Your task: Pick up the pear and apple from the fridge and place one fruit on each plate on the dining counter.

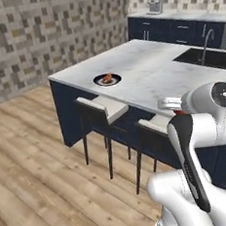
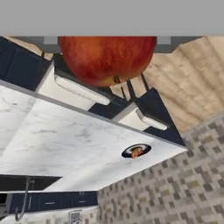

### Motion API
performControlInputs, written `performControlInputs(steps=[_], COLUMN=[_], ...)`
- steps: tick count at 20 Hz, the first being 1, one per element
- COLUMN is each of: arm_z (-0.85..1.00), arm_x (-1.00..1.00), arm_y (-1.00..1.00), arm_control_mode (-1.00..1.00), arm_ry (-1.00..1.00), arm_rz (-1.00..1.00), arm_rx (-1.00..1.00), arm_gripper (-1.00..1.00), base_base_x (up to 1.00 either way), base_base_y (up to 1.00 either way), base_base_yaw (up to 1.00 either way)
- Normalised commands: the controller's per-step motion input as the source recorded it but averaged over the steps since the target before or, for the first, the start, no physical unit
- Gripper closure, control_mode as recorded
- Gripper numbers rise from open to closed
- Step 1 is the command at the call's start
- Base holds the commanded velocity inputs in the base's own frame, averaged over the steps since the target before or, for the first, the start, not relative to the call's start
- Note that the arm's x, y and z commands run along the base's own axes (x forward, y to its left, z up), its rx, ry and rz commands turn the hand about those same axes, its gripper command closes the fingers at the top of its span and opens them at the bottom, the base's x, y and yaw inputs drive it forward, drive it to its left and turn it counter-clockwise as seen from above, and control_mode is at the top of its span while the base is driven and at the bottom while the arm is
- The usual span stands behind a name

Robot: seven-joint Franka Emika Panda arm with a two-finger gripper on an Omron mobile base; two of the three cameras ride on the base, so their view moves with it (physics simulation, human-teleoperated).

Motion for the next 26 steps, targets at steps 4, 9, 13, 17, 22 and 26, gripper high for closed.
performControlInputs(steps=[4, 9, 13, 17, 22, 26], arm_z=[0.0, 0.0, 0.0, 0.0, 0.0, 0.0], arm_x=[0.0, 0.0, 0.0, 0.0, 0.0, 0.0], arm_y=[0.0, 0.0, 0.0, 0.0, 0.0, 0.0], arm_control_mode=[1.0, 1.0, 1.0, 1.0, 1.0, 1.0], arm_ry=[0.0, 0.0, 0.0, 0.0, 0.0, 0.0], arm_rz=[0.0, 0.0, 0.0, 0.0, 0.0, 0.0], arm_rx=[0.0, 0.0, 0.0, 0.0, 0.0, 0.0], arm_gripper=[1.0, 1.0, 1.0, 1.0, 1.0, 1.0], base_base_x=[0.96, 0.8, 0.51, 0.41, 0.39, 0.52], base_base_y=[1.0, 1.0, 1.0, 0.97, 0.81, 0.47], base_base_yaw=[-0.43, -0.42, -0.38, -0.37, -0.35, -0.29])
